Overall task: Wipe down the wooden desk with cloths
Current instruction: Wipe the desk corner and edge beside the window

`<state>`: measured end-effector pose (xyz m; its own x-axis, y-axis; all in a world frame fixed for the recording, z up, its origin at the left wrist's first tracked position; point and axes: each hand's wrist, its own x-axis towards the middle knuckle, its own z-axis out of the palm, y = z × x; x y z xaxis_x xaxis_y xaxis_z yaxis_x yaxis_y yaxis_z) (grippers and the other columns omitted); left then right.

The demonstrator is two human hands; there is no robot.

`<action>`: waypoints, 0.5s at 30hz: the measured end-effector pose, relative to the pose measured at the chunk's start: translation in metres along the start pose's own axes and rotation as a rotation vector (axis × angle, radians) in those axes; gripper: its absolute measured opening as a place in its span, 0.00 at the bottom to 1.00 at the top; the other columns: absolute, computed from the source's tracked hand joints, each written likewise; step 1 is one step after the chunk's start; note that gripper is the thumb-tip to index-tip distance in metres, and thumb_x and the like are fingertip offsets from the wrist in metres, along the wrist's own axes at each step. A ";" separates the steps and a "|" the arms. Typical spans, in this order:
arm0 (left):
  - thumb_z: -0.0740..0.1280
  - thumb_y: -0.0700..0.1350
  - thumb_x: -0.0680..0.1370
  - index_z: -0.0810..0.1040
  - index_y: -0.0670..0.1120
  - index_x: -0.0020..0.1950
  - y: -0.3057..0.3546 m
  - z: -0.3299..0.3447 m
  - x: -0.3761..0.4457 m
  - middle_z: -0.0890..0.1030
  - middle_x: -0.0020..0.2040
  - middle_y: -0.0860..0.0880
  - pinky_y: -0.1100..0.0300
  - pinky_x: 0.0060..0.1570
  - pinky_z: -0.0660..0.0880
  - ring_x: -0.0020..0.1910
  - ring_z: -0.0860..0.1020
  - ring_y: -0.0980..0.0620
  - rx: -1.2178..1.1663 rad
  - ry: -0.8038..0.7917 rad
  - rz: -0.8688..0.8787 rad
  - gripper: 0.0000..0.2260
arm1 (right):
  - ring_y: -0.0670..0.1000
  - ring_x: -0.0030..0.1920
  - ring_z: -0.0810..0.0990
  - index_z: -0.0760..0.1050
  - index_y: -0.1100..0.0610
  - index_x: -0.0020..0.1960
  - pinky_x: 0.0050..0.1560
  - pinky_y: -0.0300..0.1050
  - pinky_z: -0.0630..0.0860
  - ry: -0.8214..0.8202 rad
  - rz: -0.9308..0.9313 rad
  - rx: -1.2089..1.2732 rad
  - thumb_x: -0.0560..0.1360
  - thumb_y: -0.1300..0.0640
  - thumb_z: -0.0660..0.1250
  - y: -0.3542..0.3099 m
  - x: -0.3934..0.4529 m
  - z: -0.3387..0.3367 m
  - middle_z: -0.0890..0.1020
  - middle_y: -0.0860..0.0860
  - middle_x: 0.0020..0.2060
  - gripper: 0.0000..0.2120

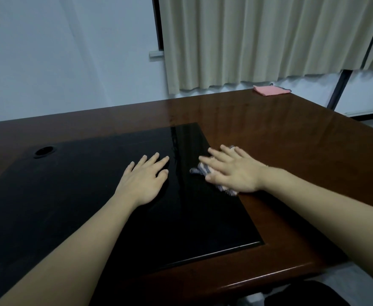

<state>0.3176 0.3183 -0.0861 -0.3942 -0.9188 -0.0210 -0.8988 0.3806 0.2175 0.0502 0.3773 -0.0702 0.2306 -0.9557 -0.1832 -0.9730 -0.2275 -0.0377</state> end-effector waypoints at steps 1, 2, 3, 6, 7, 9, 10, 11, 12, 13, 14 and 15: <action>0.47 0.56 0.86 0.52 0.62 0.82 0.000 0.000 0.001 0.49 0.83 0.57 0.48 0.80 0.44 0.82 0.46 0.51 0.000 0.001 0.003 0.23 | 0.52 0.81 0.36 0.38 0.34 0.80 0.79 0.56 0.37 -0.003 -0.063 -0.019 0.74 0.26 0.37 -0.008 -0.017 0.002 0.40 0.44 0.82 0.36; 0.47 0.56 0.86 0.52 0.62 0.82 0.000 0.001 0.001 0.49 0.83 0.57 0.48 0.80 0.44 0.82 0.46 0.50 0.001 0.002 0.005 0.23 | 0.51 0.80 0.33 0.37 0.33 0.79 0.79 0.55 0.35 -0.009 -0.119 -0.027 0.73 0.25 0.36 -0.014 -0.033 0.005 0.38 0.43 0.81 0.36; 0.47 0.56 0.86 0.52 0.62 0.82 -0.001 0.001 0.001 0.49 0.83 0.57 0.47 0.80 0.44 0.82 0.47 0.50 0.001 0.003 0.005 0.23 | 0.49 0.79 0.31 0.36 0.32 0.79 0.79 0.54 0.33 -0.015 -0.162 -0.027 0.74 0.25 0.36 -0.017 -0.048 0.009 0.36 0.42 0.80 0.35; 0.48 0.56 0.86 0.52 0.62 0.82 -0.003 0.002 0.001 0.49 0.83 0.56 0.48 0.79 0.44 0.82 0.47 0.50 0.001 0.005 0.005 0.23 | 0.44 0.77 0.26 0.35 0.28 0.76 0.77 0.49 0.28 -0.023 -0.197 0.003 0.77 0.26 0.40 -0.007 -0.070 0.016 0.34 0.37 0.79 0.30; 0.48 0.56 0.86 0.52 0.62 0.82 -0.003 0.002 0.002 0.49 0.83 0.57 0.48 0.79 0.44 0.82 0.47 0.50 0.002 0.006 0.005 0.23 | 0.44 0.77 0.27 0.35 0.27 0.76 0.77 0.49 0.28 -0.027 -0.183 0.011 0.77 0.26 0.40 0.001 -0.069 0.016 0.34 0.37 0.79 0.30; 0.48 0.56 0.86 0.52 0.62 0.82 -0.004 0.002 0.002 0.49 0.83 0.57 0.47 0.79 0.44 0.82 0.47 0.50 0.003 0.007 0.003 0.23 | 0.44 0.78 0.30 0.37 0.26 0.76 0.77 0.48 0.30 -0.024 -0.125 0.028 0.76 0.25 0.40 0.018 -0.058 0.011 0.36 0.37 0.79 0.30; 0.48 0.56 0.86 0.52 0.62 0.82 -0.004 0.002 0.001 0.49 0.83 0.57 0.47 0.80 0.44 0.82 0.47 0.51 0.002 0.007 0.002 0.23 | 0.45 0.79 0.32 0.38 0.27 0.76 0.78 0.48 0.32 -0.014 -0.082 0.037 0.75 0.25 0.40 0.028 -0.048 0.008 0.38 0.38 0.80 0.30; 0.48 0.56 0.86 0.52 0.62 0.82 -0.003 0.001 0.001 0.49 0.83 0.57 0.48 0.80 0.44 0.82 0.47 0.51 0.000 0.007 0.001 0.23 | 0.46 0.80 0.34 0.40 0.28 0.77 0.78 0.49 0.34 -0.002 -0.032 0.044 0.75 0.25 0.40 0.038 -0.036 0.005 0.41 0.39 0.81 0.31; 0.48 0.56 0.86 0.53 0.62 0.82 -0.003 0.001 0.001 0.49 0.83 0.57 0.48 0.80 0.44 0.82 0.47 0.51 -0.002 0.009 -0.001 0.23 | 0.47 0.81 0.37 0.41 0.29 0.77 0.78 0.51 0.36 0.012 0.025 0.049 0.75 0.25 0.40 0.049 -0.024 0.003 0.42 0.41 0.81 0.32; 0.48 0.56 0.86 0.53 0.62 0.82 -0.002 0.001 0.001 0.49 0.83 0.57 0.48 0.80 0.44 0.82 0.47 0.51 -0.003 0.009 -0.003 0.23 | 0.49 0.81 0.39 0.42 0.30 0.78 0.79 0.53 0.38 0.021 0.083 0.051 0.75 0.26 0.40 0.057 -0.010 0.001 0.44 0.42 0.82 0.32; 0.48 0.56 0.86 0.53 0.62 0.82 -0.002 0.001 0.001 0.49 0.83 0.57 0.47 0.80 0.44 0.82 0.47 0.51 -0.002 0.011 -0.006 0.23 | 0.51 0.81 0.40 0.42 0.31 0.79 0.79 0.55 0.39 0.021 0.135 0.048 0.77 0.26 0.41 0.062 0.003 0.000 0.44 0.43 0.82 0.32; 0.49 0.55 0.86 0.53 0.62 0.82 -0.001 0.000 0.001 0.50 0.83 0.57 0.47 0.80 0.44 0.82 0.47 0.51 -0.001 0.012 -0.007 0.23 | 0.52 0.82 0.40 0.42 0.33 0.80 0.79 0.57 0.39 0.015 0.178 0.043 0.78 0.27 0.42 0.064 0.015 -0.002 0.44 0.44 0.82 0.32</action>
<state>0.3185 0.3173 -0.0868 -0.3854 -0.9227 -0.0107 -0.9014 0.3740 0.2179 -0.0082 0.3483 -0.0733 0.0543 -0.9830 -0.1756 -0.9978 -0.0465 -0.0482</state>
